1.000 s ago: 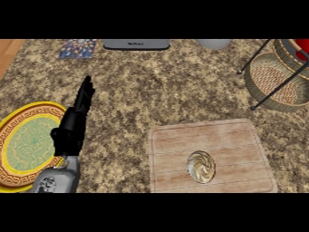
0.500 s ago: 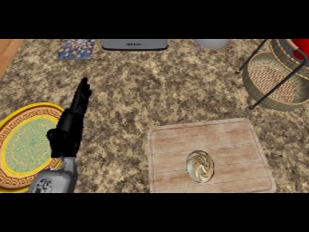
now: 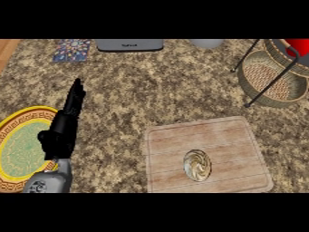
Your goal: Pick the can from the cutting board and place it in the tiered basket
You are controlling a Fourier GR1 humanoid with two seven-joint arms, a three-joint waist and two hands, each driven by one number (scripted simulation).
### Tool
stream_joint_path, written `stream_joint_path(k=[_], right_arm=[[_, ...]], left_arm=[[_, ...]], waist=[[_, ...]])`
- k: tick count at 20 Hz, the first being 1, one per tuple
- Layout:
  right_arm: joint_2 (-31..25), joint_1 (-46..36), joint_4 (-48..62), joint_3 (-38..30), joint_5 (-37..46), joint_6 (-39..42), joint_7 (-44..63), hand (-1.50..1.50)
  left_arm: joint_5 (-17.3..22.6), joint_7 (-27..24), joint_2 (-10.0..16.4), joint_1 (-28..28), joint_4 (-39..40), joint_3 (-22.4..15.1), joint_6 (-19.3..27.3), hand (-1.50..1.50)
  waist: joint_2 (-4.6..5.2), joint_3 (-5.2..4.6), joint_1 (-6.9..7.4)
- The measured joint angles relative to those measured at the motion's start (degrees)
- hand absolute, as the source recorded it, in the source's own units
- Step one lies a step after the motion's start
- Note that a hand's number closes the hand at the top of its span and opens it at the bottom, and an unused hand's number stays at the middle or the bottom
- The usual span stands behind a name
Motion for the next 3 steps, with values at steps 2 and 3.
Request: stream_joint_path(k=[2,3], right_arm=[[-2.9,4.5,1.8,-3.4,-2.6,3.3,-3.0,-1.5],[-4.2,6.8,2.6,-5.3,-4.0,5.0,-4.5,-1.5]], left_arm=[[-0.1,-0.1,-0.2,0.8,-0.4,-0.2,0.1,0.0],[-0.2,-0.2,-0.4,0.9,-0.2,-0.3,0.3,0.0]], waist=[[0.0,0.01,-0.15],[0.01,0.03,-0.27]])
